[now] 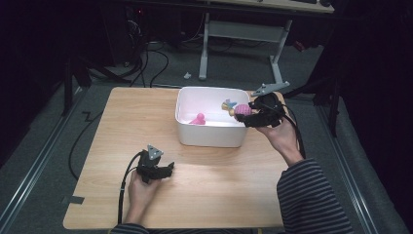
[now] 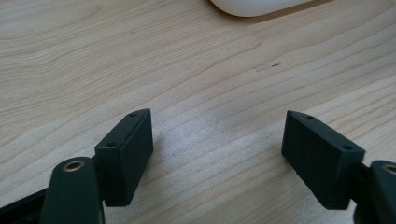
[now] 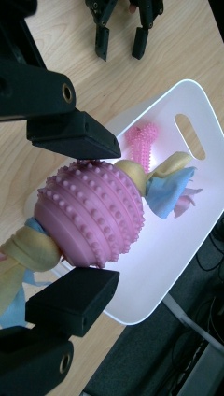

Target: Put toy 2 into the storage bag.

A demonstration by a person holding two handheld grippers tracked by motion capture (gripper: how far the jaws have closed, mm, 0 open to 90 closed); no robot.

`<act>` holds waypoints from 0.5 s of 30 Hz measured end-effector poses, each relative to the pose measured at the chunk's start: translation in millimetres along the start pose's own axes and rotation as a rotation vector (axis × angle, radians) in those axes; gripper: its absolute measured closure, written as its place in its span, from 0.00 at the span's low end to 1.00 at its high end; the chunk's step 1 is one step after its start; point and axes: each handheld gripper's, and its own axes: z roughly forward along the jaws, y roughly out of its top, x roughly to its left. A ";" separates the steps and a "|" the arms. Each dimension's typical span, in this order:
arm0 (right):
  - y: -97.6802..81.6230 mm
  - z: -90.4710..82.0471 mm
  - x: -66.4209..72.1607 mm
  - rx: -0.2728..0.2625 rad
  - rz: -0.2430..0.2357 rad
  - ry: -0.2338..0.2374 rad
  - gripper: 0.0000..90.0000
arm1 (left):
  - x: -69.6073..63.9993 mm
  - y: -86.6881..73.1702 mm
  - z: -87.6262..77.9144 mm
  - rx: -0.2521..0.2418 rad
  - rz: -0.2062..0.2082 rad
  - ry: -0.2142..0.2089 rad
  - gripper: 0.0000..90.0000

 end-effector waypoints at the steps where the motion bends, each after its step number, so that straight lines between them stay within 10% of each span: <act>1: 1.5 1.7 0.4 0.003 0.002 0.001 0.40 | 0.0 0.0 0.0 0.000 0.000 0.000 0.28; 15: 18.2 34.2 3.3 0.043 -0.014 0.035 0.40 | 0.0 0.0 0.0 0.001 0.002 0.000 0.28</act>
